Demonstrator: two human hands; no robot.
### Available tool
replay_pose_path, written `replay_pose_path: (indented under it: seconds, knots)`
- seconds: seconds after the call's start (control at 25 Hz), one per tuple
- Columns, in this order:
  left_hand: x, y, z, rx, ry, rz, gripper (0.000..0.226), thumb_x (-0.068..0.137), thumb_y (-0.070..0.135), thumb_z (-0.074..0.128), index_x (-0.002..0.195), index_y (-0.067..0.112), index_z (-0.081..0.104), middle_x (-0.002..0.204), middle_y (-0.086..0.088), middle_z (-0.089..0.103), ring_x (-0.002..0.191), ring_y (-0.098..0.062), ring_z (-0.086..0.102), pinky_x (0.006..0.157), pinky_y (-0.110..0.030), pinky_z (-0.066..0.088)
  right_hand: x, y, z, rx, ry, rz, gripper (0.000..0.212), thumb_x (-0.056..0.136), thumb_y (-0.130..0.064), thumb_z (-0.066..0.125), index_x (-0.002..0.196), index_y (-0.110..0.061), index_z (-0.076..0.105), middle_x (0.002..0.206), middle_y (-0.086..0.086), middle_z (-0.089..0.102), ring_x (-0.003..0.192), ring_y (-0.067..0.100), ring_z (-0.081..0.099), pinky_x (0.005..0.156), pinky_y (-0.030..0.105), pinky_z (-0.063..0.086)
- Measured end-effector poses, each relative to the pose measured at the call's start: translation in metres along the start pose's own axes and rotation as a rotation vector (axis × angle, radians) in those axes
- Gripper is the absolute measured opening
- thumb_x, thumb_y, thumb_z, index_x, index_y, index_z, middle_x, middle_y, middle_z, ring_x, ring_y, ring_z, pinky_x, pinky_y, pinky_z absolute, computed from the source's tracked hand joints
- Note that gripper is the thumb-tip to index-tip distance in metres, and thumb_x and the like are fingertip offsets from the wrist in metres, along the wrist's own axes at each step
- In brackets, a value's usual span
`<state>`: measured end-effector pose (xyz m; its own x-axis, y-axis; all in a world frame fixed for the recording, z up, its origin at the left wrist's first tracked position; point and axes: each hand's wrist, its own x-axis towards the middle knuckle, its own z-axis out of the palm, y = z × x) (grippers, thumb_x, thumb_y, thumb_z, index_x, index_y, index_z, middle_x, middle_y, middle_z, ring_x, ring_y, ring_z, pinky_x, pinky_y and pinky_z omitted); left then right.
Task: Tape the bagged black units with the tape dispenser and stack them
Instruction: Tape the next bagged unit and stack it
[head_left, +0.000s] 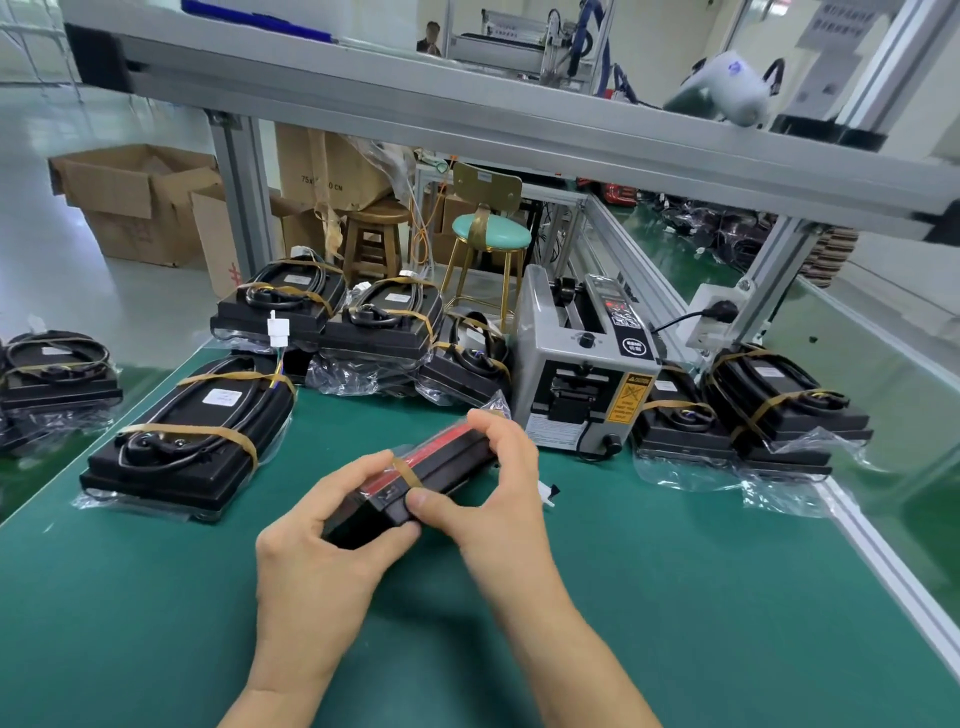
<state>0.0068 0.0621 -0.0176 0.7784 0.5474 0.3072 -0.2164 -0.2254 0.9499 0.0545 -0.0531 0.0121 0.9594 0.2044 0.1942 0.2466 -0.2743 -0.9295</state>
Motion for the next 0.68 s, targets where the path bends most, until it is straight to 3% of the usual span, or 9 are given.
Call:
replay_pose_path:
  seconds: [0.16, 0.28, 0.32, 0.4, 0.48, 0.56, 0.68]
  knots:
    - [0.009, -0.004, -0.013, 0.009, -0.049, 0.014, 0.064, 0.044, 0.009, 0.088, 0.094, 0.045, 0.071, 0.094, 0.017, 0.073, 0.086, -0.002, 0.067, 0.082, -0.007, 0.047, 0.009, -0.006, -0.005, -0.137, -0.019, -0.092, 0.054, 0.061, -0.038, 0.07, 0.106, -0.052, 0.044, 0.123, -0.034, 0.039, 0.121, -0.008, 0.038, 0.111, 0.037, 0.025]
    - [0.013, -0.004, -0.028, -0.027, -0.102, 0.064, 0.059, 0.046, 0.009, 0.077, 0.097, 0.037, 0.071, 0.098, 0.011, 0.073, 0.093, -0.008, 0.067, 0.092, -0.022, 0.048, 0.024, 0.007, -0.031, -0.059, -0.09, -0.025, 0.051, 0.078, -0.019, 0.067, 0.11, -0.054, 0.049, 0.133, -0.035, 0.039, 0.131, -0.009, 0.032, 0.117, 0.041, 0.019]
    - [0.014, -0.004, -0.031, -0.028, -0.132, 0.067, 0.059, 0.047, 0.006, 0.074, 0.098, 0.035, 0.071, 0.099, 0.009, 0.073, 0.095, -0.011, 0.067, 0.093, -0.025, 0.047, 0.031, 0.012, -0.041, -0.055, -0.144, 0.008, 0.051, 0.082, -0.011, 0.064, 0.115, -0.049, 0.053, 0.137, -0.032, 0.038, 0.133, -0.009, 0.03, 0.119, 0.038, 0.016]
    - [0.016, -0.001, -0.035, 0.024, -0.156, 0.076, 0.058, 0.049, 0.005, 0.069, 0.099, 0.036, 0.069, 0.104, 0.01, 0.071, 0.102, -0.013, 0.065, 0.096, -0.024, 0.045, 0.042, 0.019, -0.053, -0.007, -0.267, 0.052, 0.042, 0.089, -0.007, 0.059, 0.121, -0.034, 0.061, 0.138, -0.025, 0.044, 0.127, -0.014, 0.036, 0.114, 0.018, 0.023]
    - [0.016, 0.012, -0.029, 0.254, -0.119, 0.192, 0.061, 0.051, 0.012, 0.065, 0.106, 0.039, 0.063, 0.122, 0.014, 0.062, 0.119, -0.011, 0.054, 0.104, -0.023, 0.035, 0.048, 0.023, -0.055, 0.047, -0.335, 0.06, 0.031, 0.092, -0.009, 0.059, 0.118, -0.025, 0.065, 0.13, -0.019, 0.055, 0.116, -0.016, 0.046, 0.096, 0.001, 0.031]
    - [0.016, 0.028, -0.015, 0.587, -0.135, 0.461, 0.065, 0.054, 0.022, 0.062, 0.119, 0.027, 0.06, 0.135, 0.006, 0.053, 0.128, -0.019, 0.044, 0.109, -0.039, 0.028, 0.051, 0.029, -0.055, 0.054, -0.339, 0.069, 0.028, 0.092, -0.012, 0.061, 0.114, -0.028, 0.067, 0.125, -0.014, 0.062, 0.115, -0.007, 0.052, 0.093, 0.005, 0.036]
    - [0.02, 0.041, 0.012, 0.899, -0.289, 0.649, 0.055, 0.061, 0.033, 0.075, 0.113, 0.018, 0.068, 0.123, -0.002, 0.063, 0.115, -0.029, 0.057, 0.101, -0.049, 0.037, 0.053, 0.036, -0.06, 0.165, -0.408, 0.116, 0.026, 0.09, -0.01, 0.064, 0.108, -0.03, 0.069, 0.114, -0.01, 0.067, 0.101, -0.005, 0.061, 0.083, 0.007, 0.043]
